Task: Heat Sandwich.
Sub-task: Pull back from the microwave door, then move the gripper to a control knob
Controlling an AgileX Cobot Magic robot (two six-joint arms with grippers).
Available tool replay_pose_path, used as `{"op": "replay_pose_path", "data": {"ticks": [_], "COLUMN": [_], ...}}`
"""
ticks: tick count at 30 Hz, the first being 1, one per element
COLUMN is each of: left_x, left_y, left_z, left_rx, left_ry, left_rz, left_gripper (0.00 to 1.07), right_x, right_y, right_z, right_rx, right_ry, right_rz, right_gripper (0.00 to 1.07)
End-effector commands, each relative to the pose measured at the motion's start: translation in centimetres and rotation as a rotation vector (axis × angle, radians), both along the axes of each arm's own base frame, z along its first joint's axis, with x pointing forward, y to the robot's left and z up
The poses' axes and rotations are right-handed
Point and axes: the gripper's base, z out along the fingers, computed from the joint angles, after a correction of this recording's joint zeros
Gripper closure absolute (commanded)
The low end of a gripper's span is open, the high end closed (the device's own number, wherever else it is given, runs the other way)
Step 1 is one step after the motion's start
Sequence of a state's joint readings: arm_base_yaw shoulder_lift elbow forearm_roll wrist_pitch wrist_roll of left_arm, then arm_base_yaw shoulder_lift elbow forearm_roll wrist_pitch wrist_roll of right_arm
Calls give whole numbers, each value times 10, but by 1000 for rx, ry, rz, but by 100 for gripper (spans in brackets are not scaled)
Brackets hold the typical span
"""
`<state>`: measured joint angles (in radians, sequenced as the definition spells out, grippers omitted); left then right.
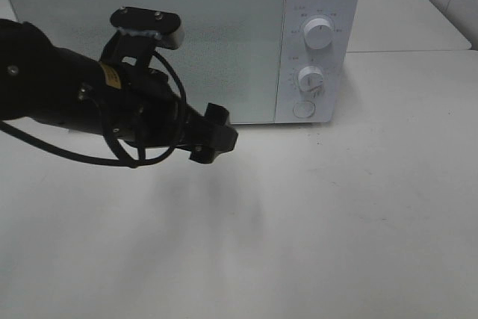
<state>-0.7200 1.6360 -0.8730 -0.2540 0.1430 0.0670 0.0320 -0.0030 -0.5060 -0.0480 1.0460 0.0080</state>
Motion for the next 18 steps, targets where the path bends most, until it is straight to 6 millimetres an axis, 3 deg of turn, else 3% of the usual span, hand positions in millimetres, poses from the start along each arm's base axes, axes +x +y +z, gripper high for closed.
{"op": "replay_pose_path", "data": {"ticks": [1,4,7,9,10,12,18], "left_x": [-1,0,2,3,4,3,-7], "left_y": [19,31,61,69,86,93,144], "left_z": [9,15,28,31,37,39,58], "left_rx": [33,49,63,65,71,78,137], "left_ry": [74,106,161,173,198,216,289], "left_rz": [27,51,121,143,184,200,311], "left_gripper": [5,5,5,5,5,5,5], "right_x": [-4,-4,-4,-4,-4,-4,-4], "right_y": [0,0,0,0,0,0,0], "right_z": [0,0,0,0,0,0,0], "right_rx": [-3,-3,-3,-3,-3,-3,-3], "right_ry": [-37,-37,-37,-37,-37,-37,-37], "right_rz": [4,4,4,4,4,4,4], "right_gripper": [31,31,31,31,31,31,31]}}
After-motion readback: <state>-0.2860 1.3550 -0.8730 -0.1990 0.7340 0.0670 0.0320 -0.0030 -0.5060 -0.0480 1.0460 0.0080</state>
